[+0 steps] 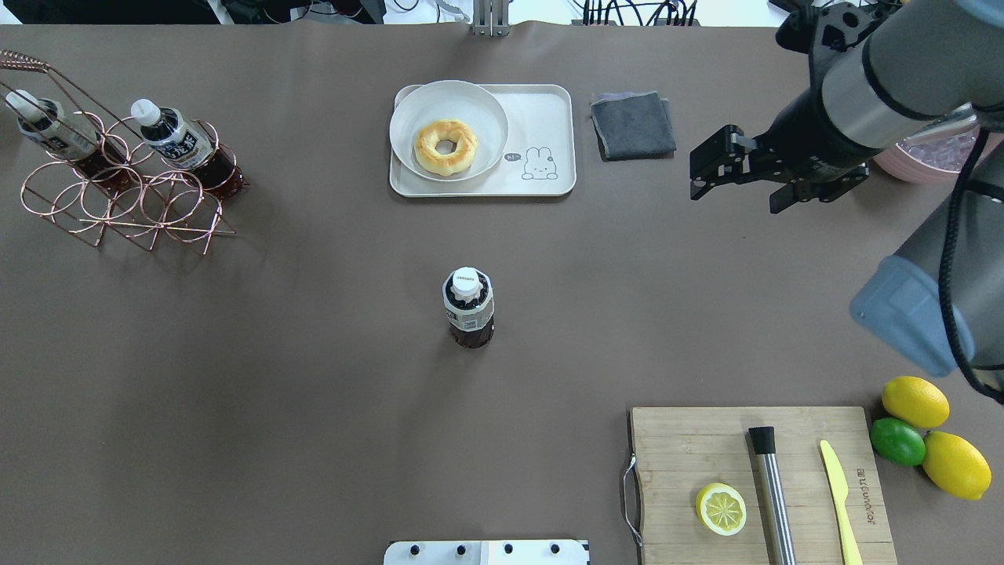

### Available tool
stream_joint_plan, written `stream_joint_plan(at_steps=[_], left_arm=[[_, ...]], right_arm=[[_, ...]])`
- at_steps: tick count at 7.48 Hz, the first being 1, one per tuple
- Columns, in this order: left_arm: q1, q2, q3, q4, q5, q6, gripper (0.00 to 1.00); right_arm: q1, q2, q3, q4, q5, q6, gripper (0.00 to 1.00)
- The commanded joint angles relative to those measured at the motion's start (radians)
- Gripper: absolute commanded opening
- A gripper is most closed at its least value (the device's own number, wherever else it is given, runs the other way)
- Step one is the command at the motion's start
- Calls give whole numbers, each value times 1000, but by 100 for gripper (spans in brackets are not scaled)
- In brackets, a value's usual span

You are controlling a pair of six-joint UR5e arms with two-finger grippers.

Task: Place tea on tray
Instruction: 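Move the right gripper over the standing tea bottle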

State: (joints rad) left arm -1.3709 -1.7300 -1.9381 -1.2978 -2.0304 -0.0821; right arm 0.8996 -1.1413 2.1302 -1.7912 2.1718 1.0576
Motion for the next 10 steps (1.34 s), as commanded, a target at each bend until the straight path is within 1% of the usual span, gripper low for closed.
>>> stream_joint_plan(at_steps=[1, 2, 3, 4, 5, 6, 7, 9, 10], left_arm=[[-109, 12, 71, 0, -106, 94, 97], [-137, 15, 86, -1, -108, 94, 97], [-166, 14, 115, 0, -109, 151, 97], [-194, 4, 173, -1, -128, 247, 97], [-221, 3, 204, -3, -158, 289, 97], [-241, 3, 221, -3, -163, 320, 97], [-258, 4, 226, -2, -163, 340, 97], [-287, 10, 225, -2, -163, 346, 97], [-287, 9, 226, -2, -163, 346, 97]], right_arm=[[-181, 227, -12, -243, -149, 111, 100], [-214, 283, -48, -266, -174, 148, 100], [-235, 329, -85, -266, -184, 157, 100], [-254, 409, -142, -266, -200, 217, 100], [-269, 461, -191, -266, -204, 231, 100], [-301, 497, -226, -264, -231, 278, 100], [-324, 521, -258, -264, -260, 301, 100], [-370, 545, -334, -261, -297, 288, 100], [-380, 546, -369, -223, -319, 250, 100]])
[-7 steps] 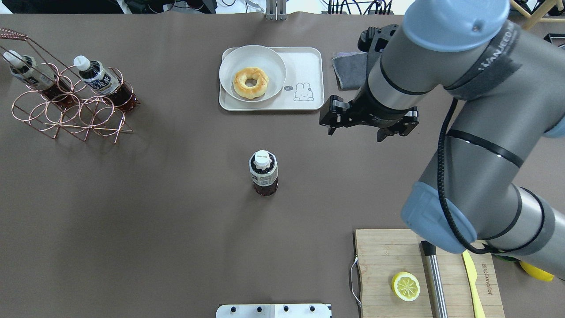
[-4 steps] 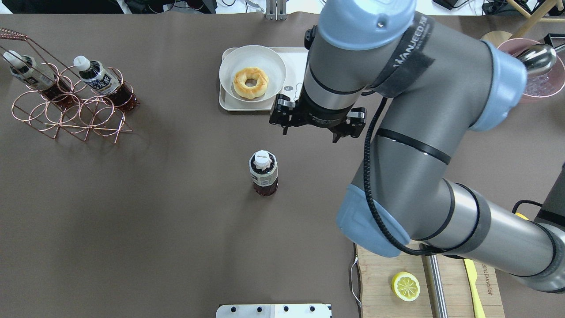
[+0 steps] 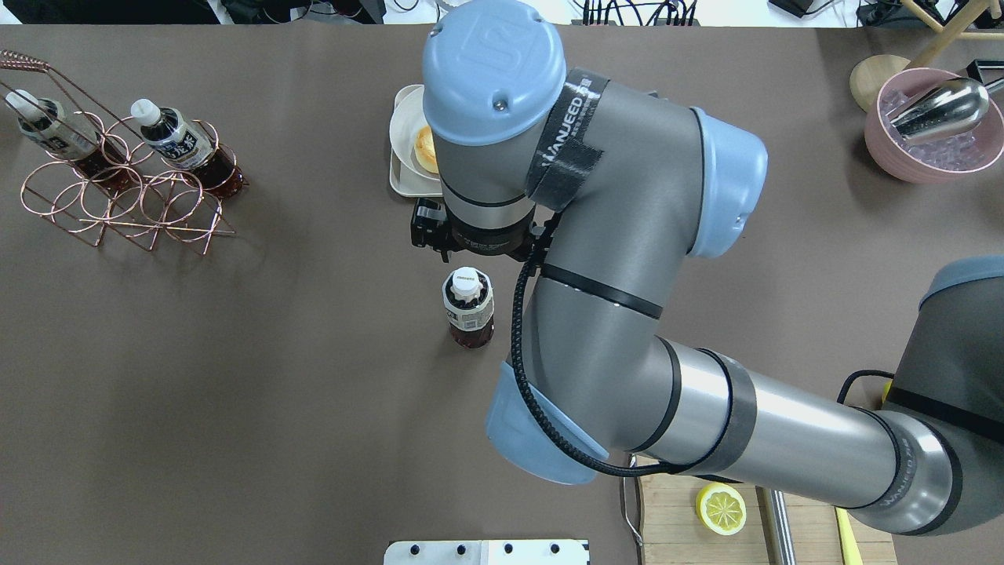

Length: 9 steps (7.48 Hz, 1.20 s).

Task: Place tea on tray
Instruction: 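Move the right gripper over the standing tea bottle, then grasp the tea bottle with the right gripper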

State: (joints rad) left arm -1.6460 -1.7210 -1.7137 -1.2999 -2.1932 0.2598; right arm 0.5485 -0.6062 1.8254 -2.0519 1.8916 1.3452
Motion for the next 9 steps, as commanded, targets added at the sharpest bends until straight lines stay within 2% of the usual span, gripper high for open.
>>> stream_joint_plan(at_steps=[1, 3, 7, 8, 9], left_arm=[[-14, 1, 2, 1, 0, 4, 97], [-14, -5, 0, 2, 0, 4, 97], [-12, -9, 0, 4, 0, 3, 97], [-12, -9, 0, 4, 0, 3, 97], [-12, -9, -1, 5, 0, 3, 97]], right_arm=[[-39, 9, -102, 94, -40, -37, 100], [-44, 9, -107, 105, -40, -40, 99], [-51, -1, -106, 110, -38, -41, 65], [-62, 0, -103, 108, -42, -38, 36], [-71, -6, -103, 107, -58, -34, 0]])
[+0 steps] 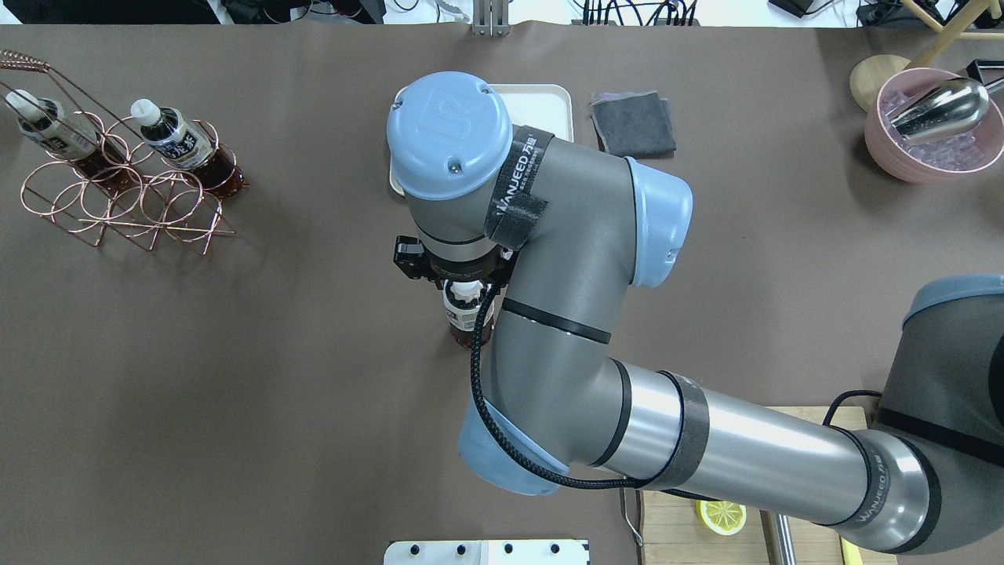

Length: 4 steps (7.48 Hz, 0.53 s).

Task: Place tea on tray
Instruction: 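Grasp the tea bottle with the right gripper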

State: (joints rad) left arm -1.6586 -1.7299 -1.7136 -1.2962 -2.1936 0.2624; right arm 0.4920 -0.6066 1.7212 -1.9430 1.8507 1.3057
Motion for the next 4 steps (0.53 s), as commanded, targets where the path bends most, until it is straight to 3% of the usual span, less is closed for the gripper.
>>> stream_joint_plan(at_steps=[1, 4], left_arm=[[0, 0, -1, 2, 0, 0, 97], [0, 0, -6, 2, 2, 0, 97]], right_arm=[[-13, 1, 5, -2, -19, 0, 0], [10, 2, 6, -8, -15, -2, 0]])
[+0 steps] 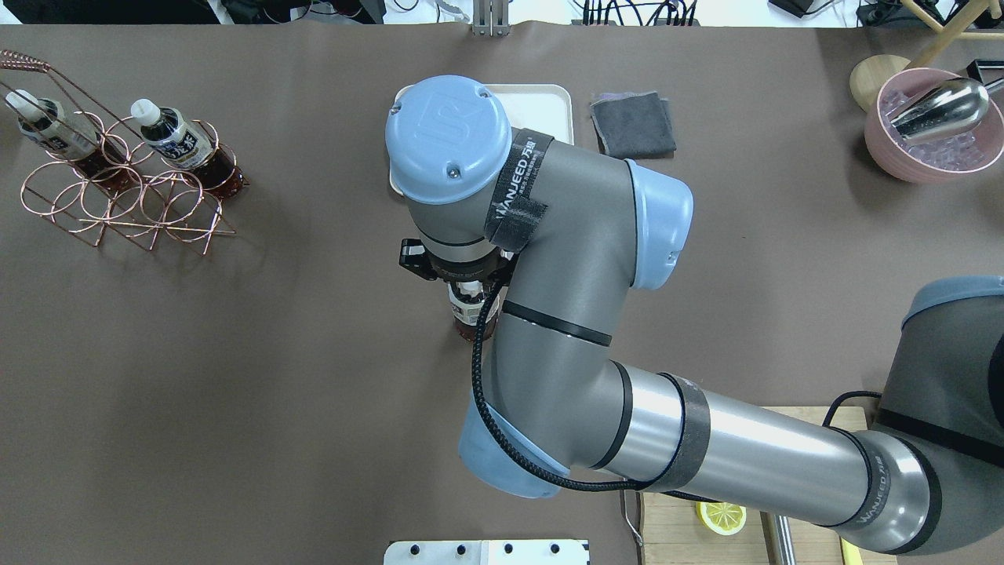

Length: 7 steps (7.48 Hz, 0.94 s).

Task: Place tea on tray
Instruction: 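Grasp the tea bottle with the right gripper, then carry the bottle with the right gripper onto the cream tray beside the bowl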

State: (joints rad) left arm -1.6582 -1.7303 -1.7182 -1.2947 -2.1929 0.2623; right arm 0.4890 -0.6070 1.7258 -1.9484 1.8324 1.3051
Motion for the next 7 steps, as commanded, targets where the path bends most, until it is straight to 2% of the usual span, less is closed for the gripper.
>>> stream_joint_plan(at_steps=[1, 4, 5, 6, 7], left_arm=[[0, -2, -1, 0, 1, 0, 97], [0, -3, -7, 2, 1, -2, 97], [0, -5, -9, 2, 2, -2, 97], [0, -5, -14, 2, 2, -3, 97], [0, -5, -14, 2, 2, -5, 97]], right_arm=[[35, 7, 3, -4, 10, -1, 0], [237, 15, -20, -6, 164, -126, 0], [319, 15, -64, -6, 233, -200, 0], [373, 18, -137, -1, 245, -278, 0], [422, 67, -257, 2, 254, -346, 0]])
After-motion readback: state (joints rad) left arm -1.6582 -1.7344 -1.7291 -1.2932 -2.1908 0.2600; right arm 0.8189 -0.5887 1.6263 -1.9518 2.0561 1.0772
